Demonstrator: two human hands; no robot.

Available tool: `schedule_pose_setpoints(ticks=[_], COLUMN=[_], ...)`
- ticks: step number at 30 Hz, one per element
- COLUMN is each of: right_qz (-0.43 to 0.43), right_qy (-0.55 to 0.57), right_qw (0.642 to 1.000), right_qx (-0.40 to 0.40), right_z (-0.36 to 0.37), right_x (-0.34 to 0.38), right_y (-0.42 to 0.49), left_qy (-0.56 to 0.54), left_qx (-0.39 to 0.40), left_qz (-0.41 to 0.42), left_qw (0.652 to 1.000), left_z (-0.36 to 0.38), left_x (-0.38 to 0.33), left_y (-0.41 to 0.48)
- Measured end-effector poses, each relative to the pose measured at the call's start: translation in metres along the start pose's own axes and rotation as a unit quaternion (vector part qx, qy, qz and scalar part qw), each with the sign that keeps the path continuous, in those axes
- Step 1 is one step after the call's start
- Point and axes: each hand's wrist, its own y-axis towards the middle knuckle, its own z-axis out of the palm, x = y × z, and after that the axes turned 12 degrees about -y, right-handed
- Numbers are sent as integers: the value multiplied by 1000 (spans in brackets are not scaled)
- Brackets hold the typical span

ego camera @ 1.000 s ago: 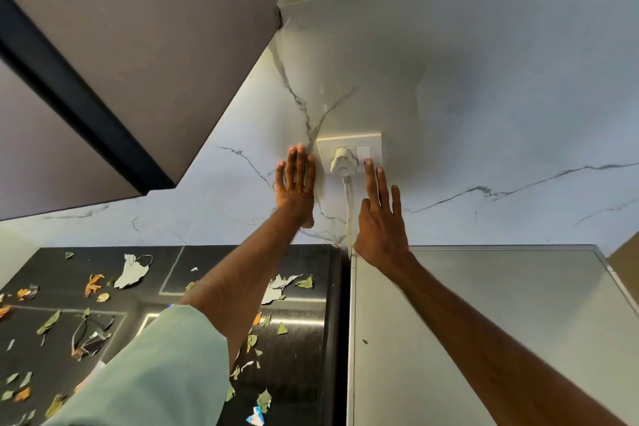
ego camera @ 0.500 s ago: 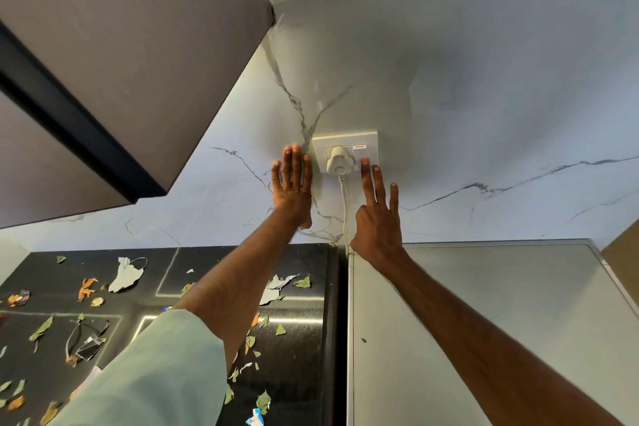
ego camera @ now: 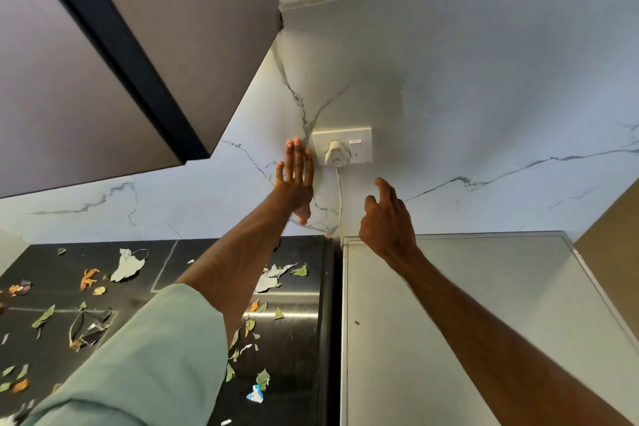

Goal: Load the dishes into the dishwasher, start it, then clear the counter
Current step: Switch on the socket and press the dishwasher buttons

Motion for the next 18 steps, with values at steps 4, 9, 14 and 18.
schedule_pose_setpoints(ticks=[4,9,14,18], right_qz=[-9,-13,-18,-12], right_qy=[-4,-23,-43,-41], right_qw=[1000,998,996,996], right_qx=[29,48,70,74], right_z=[-4,-10,-16,-21], right_x=[-7,-10,-7,-2], right_y=[-20,-44,-67,-94], left_qy=[-9,-43,-114,-189], left_qx=[-44,-87,-63,-58], left_qz=[37,71,68,83], left_qw=[998,993,989,977], left_z=[2,-3,6,31], left_x=[4,-1,-11,-25], left_y=[-10,-37,-84,-120])
